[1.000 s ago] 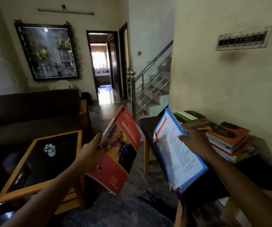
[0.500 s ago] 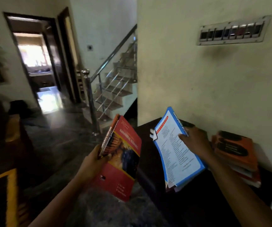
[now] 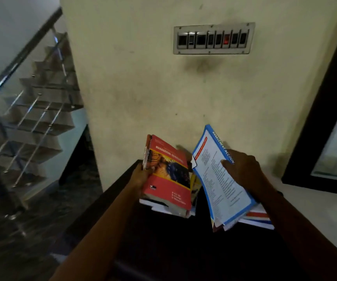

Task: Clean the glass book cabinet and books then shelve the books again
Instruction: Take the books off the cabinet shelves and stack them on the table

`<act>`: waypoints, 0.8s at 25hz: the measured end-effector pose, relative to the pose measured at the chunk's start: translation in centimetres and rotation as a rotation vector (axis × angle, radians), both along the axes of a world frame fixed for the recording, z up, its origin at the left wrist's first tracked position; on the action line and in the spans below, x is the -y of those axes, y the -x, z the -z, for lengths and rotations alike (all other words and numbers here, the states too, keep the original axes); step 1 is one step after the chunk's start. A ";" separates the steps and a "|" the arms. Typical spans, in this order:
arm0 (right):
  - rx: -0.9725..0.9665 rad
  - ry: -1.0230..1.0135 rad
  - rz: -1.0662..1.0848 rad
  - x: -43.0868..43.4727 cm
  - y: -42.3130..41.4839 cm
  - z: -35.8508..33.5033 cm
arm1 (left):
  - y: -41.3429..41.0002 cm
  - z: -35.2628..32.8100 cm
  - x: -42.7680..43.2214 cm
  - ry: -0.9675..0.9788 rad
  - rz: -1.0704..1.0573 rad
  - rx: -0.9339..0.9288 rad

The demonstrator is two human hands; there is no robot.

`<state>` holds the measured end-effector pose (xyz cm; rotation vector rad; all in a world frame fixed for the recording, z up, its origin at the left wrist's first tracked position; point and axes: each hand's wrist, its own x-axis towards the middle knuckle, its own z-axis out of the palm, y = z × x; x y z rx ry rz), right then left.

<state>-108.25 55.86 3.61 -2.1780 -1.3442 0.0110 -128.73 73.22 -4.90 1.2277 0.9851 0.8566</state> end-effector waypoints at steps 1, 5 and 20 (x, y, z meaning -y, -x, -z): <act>0.002 0.006 0.030 -0.7 0.0 0.2 | -0.8 0.8 -2.0 0.051 0.031 0.023; 0.008 0.036 0.067 -2.7 1.2 0.2 | -2.2 3.8 -8.7 0.193 0.139 -0.022; -0.361 -0.134 0.149 -5.3 7.4 -0.6 | -5.5 0.3 -7.7 0.000 0.584 0.126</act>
